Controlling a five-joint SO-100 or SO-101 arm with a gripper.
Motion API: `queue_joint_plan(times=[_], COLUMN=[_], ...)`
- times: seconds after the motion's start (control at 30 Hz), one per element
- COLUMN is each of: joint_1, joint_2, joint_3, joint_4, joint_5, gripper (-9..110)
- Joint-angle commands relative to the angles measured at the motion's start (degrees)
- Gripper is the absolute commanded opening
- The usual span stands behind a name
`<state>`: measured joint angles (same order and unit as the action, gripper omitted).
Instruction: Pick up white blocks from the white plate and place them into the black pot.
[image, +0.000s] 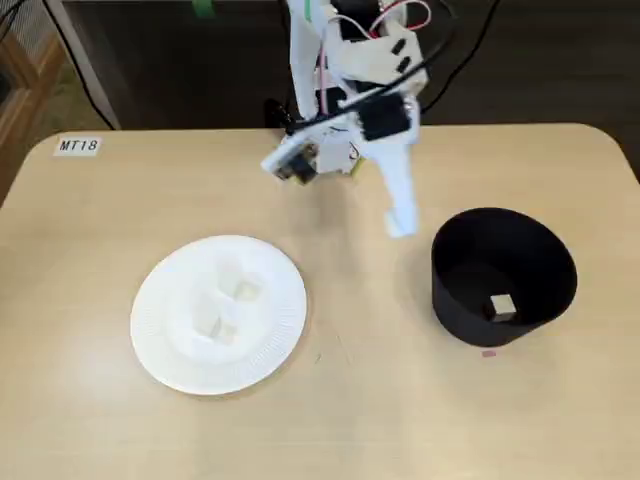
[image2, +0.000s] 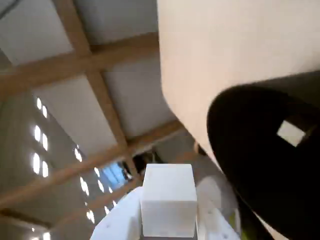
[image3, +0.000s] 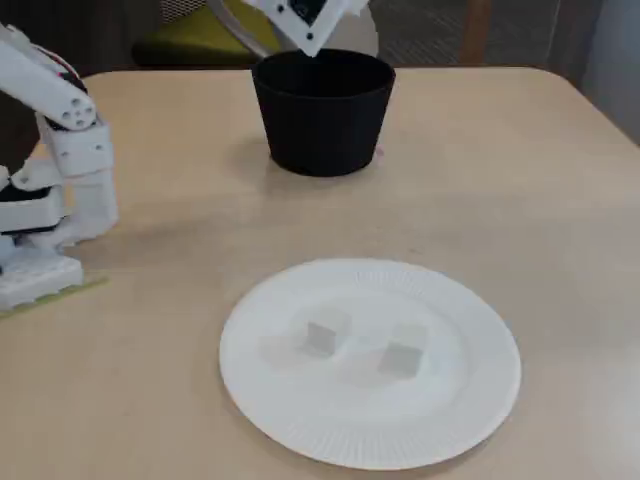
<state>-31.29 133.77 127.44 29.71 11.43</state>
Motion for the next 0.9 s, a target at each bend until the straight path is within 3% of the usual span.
queue_joint_plan(times=[0.0,0.27,0.4,0.53,0.6,0.73,0.87], joint_1=[-4.13,-6.24,-6.42,-5.54,-4.83,-0.97,8.0], joint_2=[-2.9,-9.49,-9.49,-10.02,-10.37,-12.04,-13.62], joint_3=[1.93,1.32,0.79,-1.41,-2.81,-8.0,-15.47], joint_4=[-7.03,-9.23,-7.47,-3.69,-1.76,5.27,16.96], joint_5=[-3.78,-9.05,-11.87,-14.59,-15.03,-13.8,-17.23], gripper=[-2,-2,23,34,31,1,-2])
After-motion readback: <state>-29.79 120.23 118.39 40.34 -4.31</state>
